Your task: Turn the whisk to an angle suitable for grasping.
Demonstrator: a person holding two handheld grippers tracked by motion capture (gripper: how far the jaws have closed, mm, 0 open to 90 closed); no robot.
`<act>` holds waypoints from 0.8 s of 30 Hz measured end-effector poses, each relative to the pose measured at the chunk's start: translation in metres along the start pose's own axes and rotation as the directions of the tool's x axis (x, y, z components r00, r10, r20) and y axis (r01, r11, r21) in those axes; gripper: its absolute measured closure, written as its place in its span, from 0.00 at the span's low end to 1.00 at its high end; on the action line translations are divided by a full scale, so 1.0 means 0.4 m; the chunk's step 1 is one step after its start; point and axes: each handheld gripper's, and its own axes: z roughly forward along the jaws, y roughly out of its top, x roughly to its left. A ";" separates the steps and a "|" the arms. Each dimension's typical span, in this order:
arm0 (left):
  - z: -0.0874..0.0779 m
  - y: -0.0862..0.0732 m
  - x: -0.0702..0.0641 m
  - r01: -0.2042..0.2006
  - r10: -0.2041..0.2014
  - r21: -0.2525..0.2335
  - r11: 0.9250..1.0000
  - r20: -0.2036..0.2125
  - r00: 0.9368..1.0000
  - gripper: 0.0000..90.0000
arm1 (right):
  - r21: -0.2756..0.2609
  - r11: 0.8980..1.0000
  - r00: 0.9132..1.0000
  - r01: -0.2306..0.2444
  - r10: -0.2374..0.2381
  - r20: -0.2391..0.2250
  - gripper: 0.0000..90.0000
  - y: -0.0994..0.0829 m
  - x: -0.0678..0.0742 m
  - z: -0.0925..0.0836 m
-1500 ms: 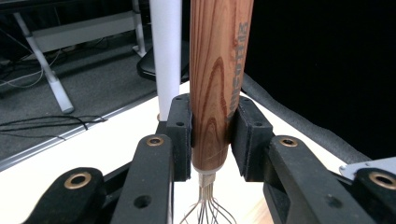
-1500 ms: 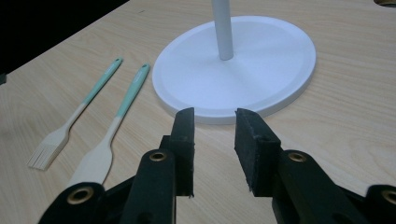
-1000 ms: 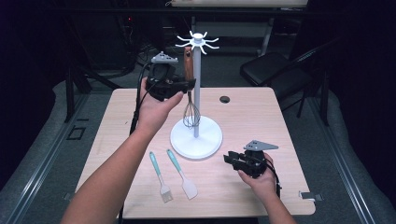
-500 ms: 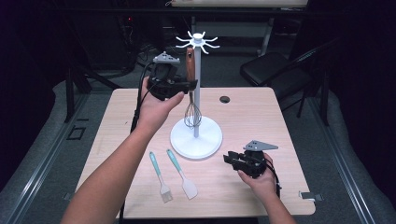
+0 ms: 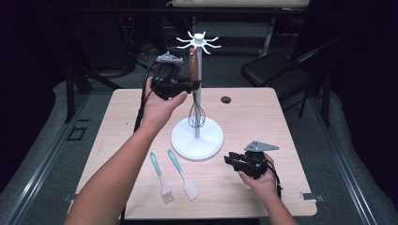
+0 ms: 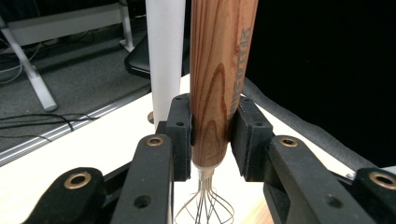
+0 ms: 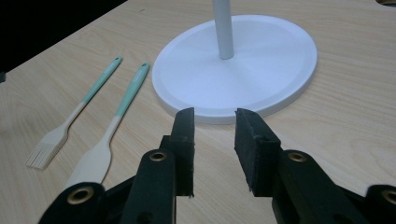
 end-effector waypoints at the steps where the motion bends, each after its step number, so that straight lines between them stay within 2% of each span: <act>1: 0.000 0.000 0.000 0.000 0.000 -0.001 1.000 0.000 1.000 0.79 | 0.000 1.000 1.000 0.000 0.000 0.002 0.76 0.000 0.000 0.000; 4: 0.001 0.000 -0.003 -0.002 0.002 -0.002 1.000 0.004 1.000 0.79 | -0.002 1.000 1.000 -0.002 0.002 0.001 0.76 0.000 -0.001 -0.001; 9: -0.001 -0.003 -0.006 -0.018 0.018 0.000 1.000 -0.015 1.000 0.78 | -0.004 1.000 1.000 -0.003 0.003 -0.002 0.75 -0.001 -0.001 0.000; 13: -0.003 -0.014 -0.004 -0.016 0.015 -0.019 1.000 -0.020 1.000 0.69 | 0.001 1.000 1.000 0.000 0.000 0.001 0.74 -0.001 -0.002 0.000; 15: -0.007 -0.022 -0.003 -0.016 0.015 -0.021 1.000 -0.022 1.000 0.68 | 0.002 1.000 1.000 0.000 0.000 0.006 0.73 -0.001 -0.002 -0.001; 20: -0.017 -0.052 -0.004 -0.029 0.029 -0.027 0.999 -0.004 1.000 0.62 | -0.004 1.000 0.999 0.019 -0.019 0.031 0.68 -0.002 -0.004 -0.001; 24: -0.027 -0.098 -0.002 -0.024 0.024 -0.029 0.999 0.002 1.000 0.62 | -0.020 0.999 0.996 0.044 -0.042 0.075 0.64 -0.001 -0.005 0.000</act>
